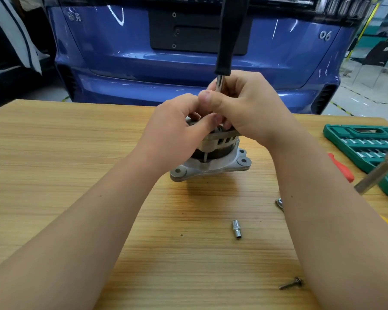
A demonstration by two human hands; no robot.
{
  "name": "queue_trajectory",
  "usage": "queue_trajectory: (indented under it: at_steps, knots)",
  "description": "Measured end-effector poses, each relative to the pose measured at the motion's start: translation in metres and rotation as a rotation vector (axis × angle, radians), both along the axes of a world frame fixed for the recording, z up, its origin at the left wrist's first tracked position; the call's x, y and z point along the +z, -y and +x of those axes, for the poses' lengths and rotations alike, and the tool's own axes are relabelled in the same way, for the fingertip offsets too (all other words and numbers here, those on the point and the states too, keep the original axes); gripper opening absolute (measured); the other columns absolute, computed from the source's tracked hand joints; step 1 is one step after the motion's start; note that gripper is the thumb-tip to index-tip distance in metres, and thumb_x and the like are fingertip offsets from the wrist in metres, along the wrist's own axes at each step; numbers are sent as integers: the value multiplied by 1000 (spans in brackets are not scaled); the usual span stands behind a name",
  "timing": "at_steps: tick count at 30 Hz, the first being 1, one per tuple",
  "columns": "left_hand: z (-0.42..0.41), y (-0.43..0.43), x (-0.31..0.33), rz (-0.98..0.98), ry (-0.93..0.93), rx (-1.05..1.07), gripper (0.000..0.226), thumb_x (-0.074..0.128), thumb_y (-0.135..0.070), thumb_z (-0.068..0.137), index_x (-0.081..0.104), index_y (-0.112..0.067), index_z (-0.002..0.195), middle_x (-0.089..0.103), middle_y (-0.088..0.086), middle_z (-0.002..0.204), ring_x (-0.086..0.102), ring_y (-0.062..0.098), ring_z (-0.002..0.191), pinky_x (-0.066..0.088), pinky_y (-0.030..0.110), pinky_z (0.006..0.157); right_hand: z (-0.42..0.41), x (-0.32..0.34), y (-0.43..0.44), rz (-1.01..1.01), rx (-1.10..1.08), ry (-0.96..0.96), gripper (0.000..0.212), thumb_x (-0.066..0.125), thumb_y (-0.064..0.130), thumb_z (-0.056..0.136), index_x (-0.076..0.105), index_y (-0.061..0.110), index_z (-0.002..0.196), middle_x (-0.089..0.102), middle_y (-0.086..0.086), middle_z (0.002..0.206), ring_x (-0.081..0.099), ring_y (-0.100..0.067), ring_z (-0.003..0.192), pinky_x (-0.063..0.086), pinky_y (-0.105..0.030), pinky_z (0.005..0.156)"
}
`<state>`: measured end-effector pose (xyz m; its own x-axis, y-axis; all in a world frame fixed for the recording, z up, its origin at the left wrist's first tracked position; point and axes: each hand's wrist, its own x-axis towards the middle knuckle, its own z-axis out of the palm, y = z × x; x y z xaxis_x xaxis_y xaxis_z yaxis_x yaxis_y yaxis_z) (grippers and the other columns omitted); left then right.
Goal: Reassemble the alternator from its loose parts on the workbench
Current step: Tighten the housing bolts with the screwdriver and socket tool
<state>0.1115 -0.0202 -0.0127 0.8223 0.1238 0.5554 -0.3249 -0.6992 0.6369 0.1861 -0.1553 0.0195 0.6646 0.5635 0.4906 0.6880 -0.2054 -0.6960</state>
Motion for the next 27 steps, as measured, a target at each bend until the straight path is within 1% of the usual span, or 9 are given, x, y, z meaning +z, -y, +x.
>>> queue_trajectory:
  at_steps: [3, 5, 7, 10, 12, 16, 20, 25, 27]
  knots:
    - [-2, -3, 2, 7, -37, -47, 15, 59, -27, 95, 70, -22, 104, 67, -5, 89, 61, 12, 88, 52, 42, 79, 1, 2, 6, 24, 47, -44, 13, 68, 21, 89, 68, 8, 85, 66, -5, 71, 60, -14, 60, 53, -27, 56]
    - [-1, -2, 2, -16, -40, -37, 14, 63, -32, 91, 69, -24, 101, 67, -8, 87, 62, 11, 86, 52, 40, 78, 0, 0, 2, 19, -27, 28, 32, 75, 29, 83, 63, -2, 81, 64, -15, 70, 59, -24, 59, 53, -32, 53]
    - [0, 0, 2, -23, -34, -13, 19, 67, -37, 87, 69, -22, 98, 68, -7, 86, 63, 12, 85, 52, 40, 77, -2, 0, -2, -8, -88, 75, 41, 75, 36, 81, 61, -3, 81, 62, -12, 67, 58, -23, 60, 52, -31, 55]
    - [1, -4, 3, -6, -60, -31, 16, 63, -33, 92, 71, -23, 101, 69, -9, 87, 63, 8, 86, 52, 39, 79, -1, 6, 7, -56, 2, 8, 15, 67, 32, 88, 68, 17, 87, 65, 6, 71, 60, -7, 64, 52, -24, 60]
    - [0, -8, 3, 8, -78, -64, 15, 60, -30, 94, 71, -25, 103, 70, -9, 89, 63, 9, 88, 52, 41, 80, -1, 7, 11, -34, 53, -22, 9, 67, 22, 89, 69, 13, 88, 64, 3, 69, 58, -8, 60, 52, -26, 56]
    - [1, -4, 0, -32, -13, 6, 20, 69, -40, 85, 67, -21, 91, 65, -8, 81, 61, 10, 80, 52, 34, 73, -4, 4, 1, -15, -63, 53, 39, 76, 34, 81, 61, -2, 81, 62, -12, 68, 58, -21, 58, 52, -31, 55]
    - [2, -6, 0, -4, -58, -23, 9, 62, -34, 92, 68, -28, 88, 64, -15, 77, 59, 2, 78, 48, 25, 68, -3, 9, 12, -54, 58, -41, 7, 66, 25, 90, 69, 18, 90, 64, 8, 69, 57, -5, 61, 51, -23, 58]
    - [2, -3, 0, -40, -4, -8, 19, 66, -38, 85, 66, -22, 94, 65, -9, 82, 61, 9, 81, 52, 29, 69, -4, 2, -3, -11, -105, 42, 30, 75, 39, 80, 59, 15, 73, 59, 6, 61, 55, -6, 55, 48, -23, 50]
    - [3, -2, -1, -61, 11, -2, 11, 65, -31, 88, 67, -20, 91, 65, -7, 80, 61, 9, 78, 51, 28, 67, -3, -1, -2, -54, -38, 24, 18, 71, 38, 84, 62, 23, 78, 64, 9, 68, 60, -2, 62, 48, -19, 56]
